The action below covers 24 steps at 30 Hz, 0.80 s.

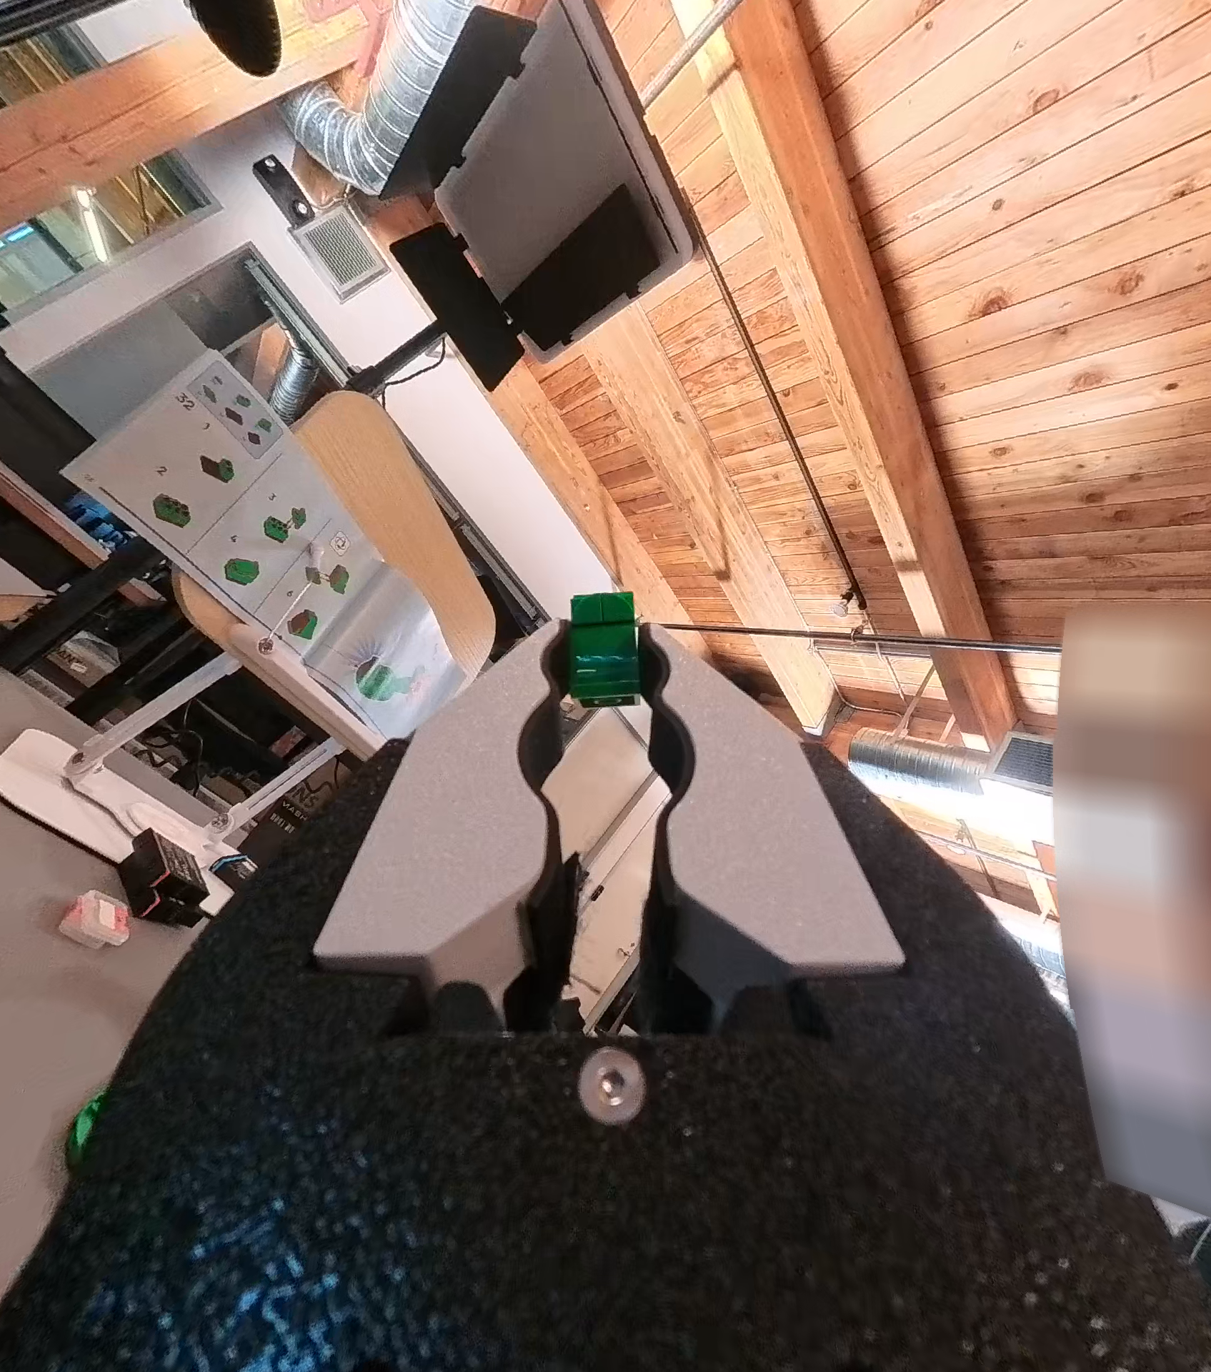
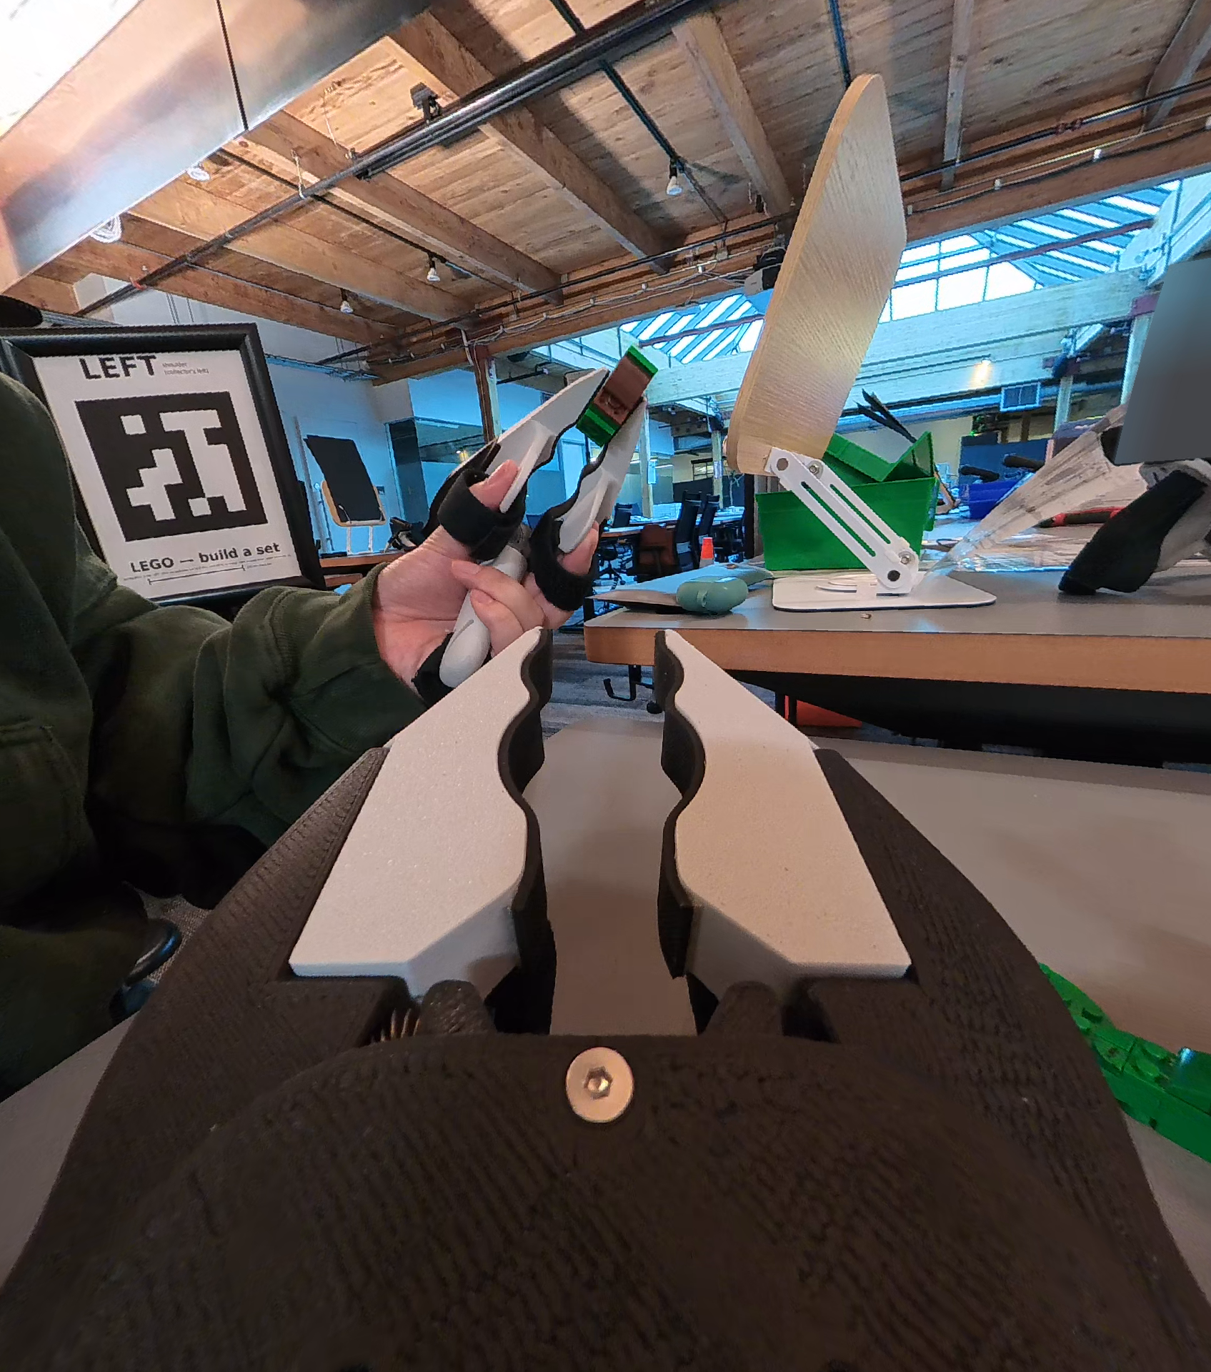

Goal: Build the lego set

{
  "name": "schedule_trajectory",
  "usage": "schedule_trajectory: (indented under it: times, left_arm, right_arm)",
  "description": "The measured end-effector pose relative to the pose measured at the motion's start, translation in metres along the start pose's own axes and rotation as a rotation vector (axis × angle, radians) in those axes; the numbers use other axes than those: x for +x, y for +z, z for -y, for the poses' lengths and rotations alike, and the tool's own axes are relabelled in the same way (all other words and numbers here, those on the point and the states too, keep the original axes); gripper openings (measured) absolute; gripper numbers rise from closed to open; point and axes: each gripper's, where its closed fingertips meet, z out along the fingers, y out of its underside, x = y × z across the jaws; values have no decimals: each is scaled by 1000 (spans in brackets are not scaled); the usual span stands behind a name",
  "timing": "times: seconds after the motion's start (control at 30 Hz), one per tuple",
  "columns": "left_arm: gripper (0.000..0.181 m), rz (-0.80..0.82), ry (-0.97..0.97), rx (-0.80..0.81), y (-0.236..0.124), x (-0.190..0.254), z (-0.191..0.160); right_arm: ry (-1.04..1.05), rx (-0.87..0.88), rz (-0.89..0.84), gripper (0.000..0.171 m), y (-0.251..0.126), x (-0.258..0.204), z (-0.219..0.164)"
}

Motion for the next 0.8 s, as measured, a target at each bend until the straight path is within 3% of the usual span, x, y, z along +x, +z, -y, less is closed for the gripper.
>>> schedule_trajectory:
  times: [0.53,0.8]
  left_arm:
    - [14,6,47,-82,7,2,-16]
    - [14,39,521,-391,7,-7,-51]
  right_arm:
    - [-10,-2,-11,25,0,1,0]
    - [-57,-35,-54,26,0,6,-7]
